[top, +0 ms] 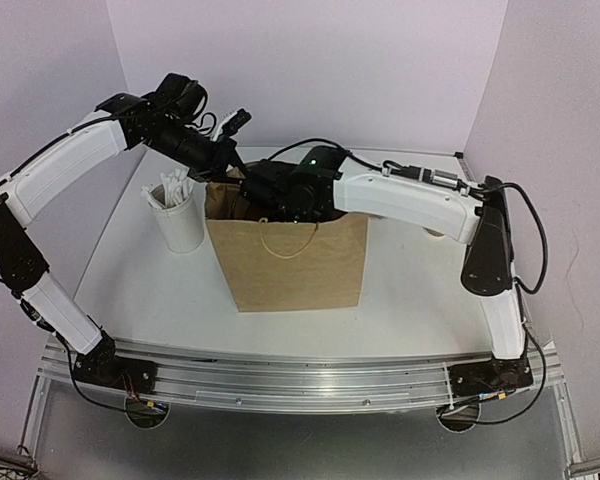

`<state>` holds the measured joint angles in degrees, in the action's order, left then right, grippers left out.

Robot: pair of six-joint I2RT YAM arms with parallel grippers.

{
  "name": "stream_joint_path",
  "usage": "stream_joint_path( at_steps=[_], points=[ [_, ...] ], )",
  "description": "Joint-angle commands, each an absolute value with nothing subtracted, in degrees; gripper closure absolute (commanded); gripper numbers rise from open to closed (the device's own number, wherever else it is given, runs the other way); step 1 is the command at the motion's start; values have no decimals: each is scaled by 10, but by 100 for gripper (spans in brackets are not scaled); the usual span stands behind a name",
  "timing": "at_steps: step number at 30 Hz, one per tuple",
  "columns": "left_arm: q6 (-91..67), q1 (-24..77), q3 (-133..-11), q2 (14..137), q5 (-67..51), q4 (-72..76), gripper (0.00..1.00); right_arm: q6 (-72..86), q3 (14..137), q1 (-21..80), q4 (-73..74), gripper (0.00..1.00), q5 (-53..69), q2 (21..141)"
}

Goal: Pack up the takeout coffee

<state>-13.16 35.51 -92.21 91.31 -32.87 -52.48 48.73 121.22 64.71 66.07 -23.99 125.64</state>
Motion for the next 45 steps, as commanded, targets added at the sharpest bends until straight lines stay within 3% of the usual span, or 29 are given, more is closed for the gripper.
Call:
stream_joint_path(
  at_steps=[1,30,45],
  points=[
    [-111,353,-913,894,-322,-542,100,469,1252,653,666,21,-250,1201],
    [-54,353,-947,909,-367,-560,100,411,1291,653,623,20,-292,1088],
    [-15,353,-961,913,-365,-580,100,342,1252,653,523,22,-226,987]
  ],
)
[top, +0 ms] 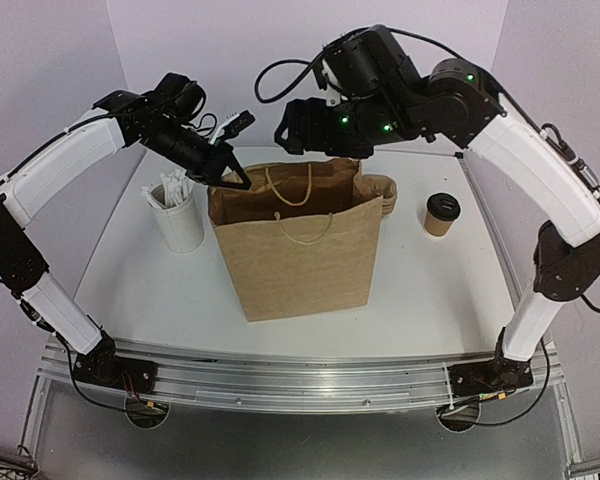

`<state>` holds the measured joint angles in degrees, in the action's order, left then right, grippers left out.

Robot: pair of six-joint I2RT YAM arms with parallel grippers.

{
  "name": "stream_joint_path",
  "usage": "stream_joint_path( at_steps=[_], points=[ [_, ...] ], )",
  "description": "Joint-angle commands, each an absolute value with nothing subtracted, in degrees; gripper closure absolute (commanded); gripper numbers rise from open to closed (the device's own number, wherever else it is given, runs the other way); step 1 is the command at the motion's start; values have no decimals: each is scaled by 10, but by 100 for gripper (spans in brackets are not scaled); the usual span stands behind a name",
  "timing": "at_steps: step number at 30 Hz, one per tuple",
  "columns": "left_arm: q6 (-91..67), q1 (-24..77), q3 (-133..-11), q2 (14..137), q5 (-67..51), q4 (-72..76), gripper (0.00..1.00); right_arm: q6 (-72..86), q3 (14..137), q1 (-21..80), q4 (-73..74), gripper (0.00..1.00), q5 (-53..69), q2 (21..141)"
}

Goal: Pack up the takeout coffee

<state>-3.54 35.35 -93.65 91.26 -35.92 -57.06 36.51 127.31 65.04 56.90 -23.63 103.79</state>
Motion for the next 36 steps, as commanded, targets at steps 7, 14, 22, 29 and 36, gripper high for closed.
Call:
stream_joint_path(
  at_steps=[7,14,22,29,36],
  points=[
    [16,354,-969,913,-372,-594,100,362,1160,638,503,22,-387,877],
    [72,356,-1000,924,-382,-626,100,439,973,509,536,22,-430,753],
    [56,361,-998,933,-389,-635,100,429,978,311,700,15,-358,840],
    [28,361,-985,939,-407,-630,100,361,955,173,669,9,-254,918],
    [31,361,-1001,955,-407,-635,100,318,943,118,587,14,-123,991]
  ],
)
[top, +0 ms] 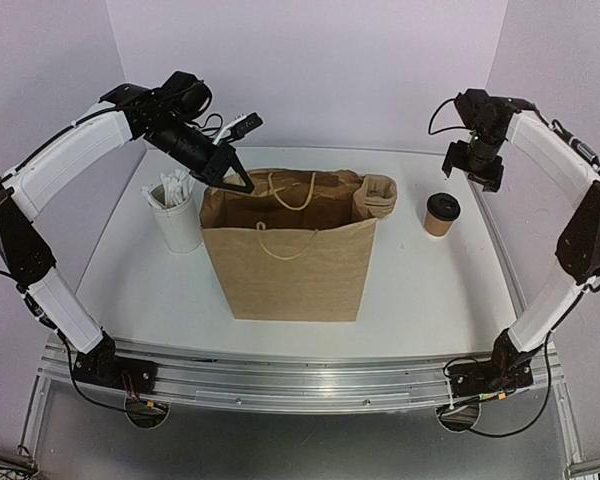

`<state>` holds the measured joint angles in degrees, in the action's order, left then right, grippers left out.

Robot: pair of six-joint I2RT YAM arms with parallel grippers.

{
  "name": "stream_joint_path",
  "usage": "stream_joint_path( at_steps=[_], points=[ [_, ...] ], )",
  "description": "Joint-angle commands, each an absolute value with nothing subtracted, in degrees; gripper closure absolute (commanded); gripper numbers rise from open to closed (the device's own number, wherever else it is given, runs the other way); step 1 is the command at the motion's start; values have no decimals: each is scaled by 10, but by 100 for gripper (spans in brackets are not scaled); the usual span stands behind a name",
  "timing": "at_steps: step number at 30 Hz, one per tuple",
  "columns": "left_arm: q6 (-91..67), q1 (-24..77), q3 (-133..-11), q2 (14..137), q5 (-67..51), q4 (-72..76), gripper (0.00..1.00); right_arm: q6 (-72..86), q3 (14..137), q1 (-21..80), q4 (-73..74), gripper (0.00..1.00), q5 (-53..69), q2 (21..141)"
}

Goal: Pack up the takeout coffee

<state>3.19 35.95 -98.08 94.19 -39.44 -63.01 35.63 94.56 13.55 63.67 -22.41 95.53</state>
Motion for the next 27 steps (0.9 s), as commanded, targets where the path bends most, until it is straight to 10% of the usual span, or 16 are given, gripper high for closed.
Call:
stream_joint_path(
  at_steps=[1,27],
  points=[
    [31,361,-1002,957,-406,-636,100,313,947,117,583,14,-112,1003],
    [40,360,-1010,966,-396,-643,100,286,1005,91,614,19,-133,1129]
  ],
)
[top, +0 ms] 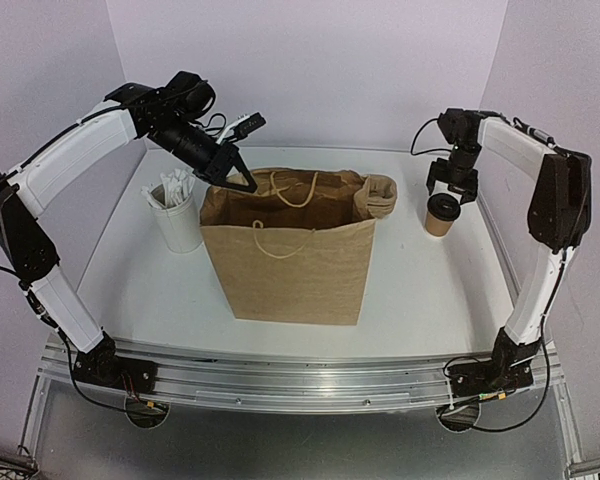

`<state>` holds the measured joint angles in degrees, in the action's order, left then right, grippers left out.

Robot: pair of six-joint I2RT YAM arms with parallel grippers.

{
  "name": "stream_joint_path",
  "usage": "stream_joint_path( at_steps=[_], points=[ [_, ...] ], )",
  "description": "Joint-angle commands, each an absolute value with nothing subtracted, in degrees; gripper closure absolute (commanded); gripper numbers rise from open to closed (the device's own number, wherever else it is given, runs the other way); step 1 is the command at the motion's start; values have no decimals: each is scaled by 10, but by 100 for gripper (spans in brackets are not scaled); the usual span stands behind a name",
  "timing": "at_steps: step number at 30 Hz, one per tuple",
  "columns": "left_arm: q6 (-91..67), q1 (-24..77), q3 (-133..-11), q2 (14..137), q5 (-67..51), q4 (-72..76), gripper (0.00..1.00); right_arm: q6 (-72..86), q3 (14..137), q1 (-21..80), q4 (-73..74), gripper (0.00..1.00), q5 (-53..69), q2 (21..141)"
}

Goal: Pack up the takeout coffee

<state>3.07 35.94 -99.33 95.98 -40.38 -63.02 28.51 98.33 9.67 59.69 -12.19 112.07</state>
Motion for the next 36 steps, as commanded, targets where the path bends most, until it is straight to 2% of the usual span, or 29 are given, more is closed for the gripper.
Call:
stream_joint_path(
  at_steps=[1,17,25,36],
  points=[
    [40,360,-1011,967,-396,-643,100,284,1009,91,616,19,-132,1129],
    [48,357,-1015,972,-400,-646,100,278,1018,91,627,18,-124,1149],
    [49,355,-1013,970,-401,-644,100,274,1014,90,627,25,-121,1167],
    [49,355,-1015,974,-402,-642,100,271,998,90,628,40,-121,1153]
  ],
)
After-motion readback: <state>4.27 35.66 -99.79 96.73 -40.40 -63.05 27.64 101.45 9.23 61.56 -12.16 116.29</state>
